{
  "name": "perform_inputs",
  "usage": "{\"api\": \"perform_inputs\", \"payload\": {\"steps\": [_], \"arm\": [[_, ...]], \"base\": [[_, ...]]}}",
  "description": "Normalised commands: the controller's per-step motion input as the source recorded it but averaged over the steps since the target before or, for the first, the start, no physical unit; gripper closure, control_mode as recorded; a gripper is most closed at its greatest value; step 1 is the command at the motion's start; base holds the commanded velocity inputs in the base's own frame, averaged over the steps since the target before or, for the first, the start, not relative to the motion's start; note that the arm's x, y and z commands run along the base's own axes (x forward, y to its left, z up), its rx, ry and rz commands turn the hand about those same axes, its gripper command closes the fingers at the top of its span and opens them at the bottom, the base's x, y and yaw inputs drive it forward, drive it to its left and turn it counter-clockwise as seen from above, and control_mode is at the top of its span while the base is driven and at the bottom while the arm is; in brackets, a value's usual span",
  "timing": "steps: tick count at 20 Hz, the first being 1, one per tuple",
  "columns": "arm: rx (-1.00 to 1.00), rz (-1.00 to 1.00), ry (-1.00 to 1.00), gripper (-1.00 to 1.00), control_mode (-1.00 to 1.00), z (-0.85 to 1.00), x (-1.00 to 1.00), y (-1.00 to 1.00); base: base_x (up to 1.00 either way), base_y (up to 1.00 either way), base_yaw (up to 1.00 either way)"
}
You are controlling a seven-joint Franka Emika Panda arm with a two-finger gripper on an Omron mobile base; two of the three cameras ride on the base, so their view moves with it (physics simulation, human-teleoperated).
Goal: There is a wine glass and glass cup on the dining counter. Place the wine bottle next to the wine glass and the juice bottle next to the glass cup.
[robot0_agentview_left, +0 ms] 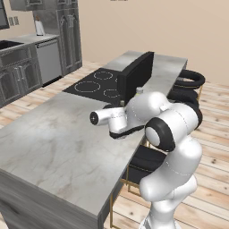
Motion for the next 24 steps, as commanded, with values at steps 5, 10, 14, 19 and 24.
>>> {"api": "perform_inputs", "payload": {"steps": [5,10,14,19,24], "arm": [[0.06,0.00,-0.27,1.00,-1.00,-0.49,-0.07,0.10],[0.08,0.00,-0.25,1.00,-1.00,-0.47,-0.09,0.09],[0.09,-0.02,-0.20,1.00,-1.00,-0.46,-0.11,0.13],[0.10,-0.05,-0.18,1.00,-1.00,-0.46,-0.11,0.20],[0.12,-0.07,-0.16,1.00,-1.00,-0.46,-0.12,0.19]], "base": [[0.00,0.00,0.00],[0.00,0.00,0.00],[0.00,0.00,0.00],[0.00,0.00,0.00],[0.00,0.00,0.00]]}}
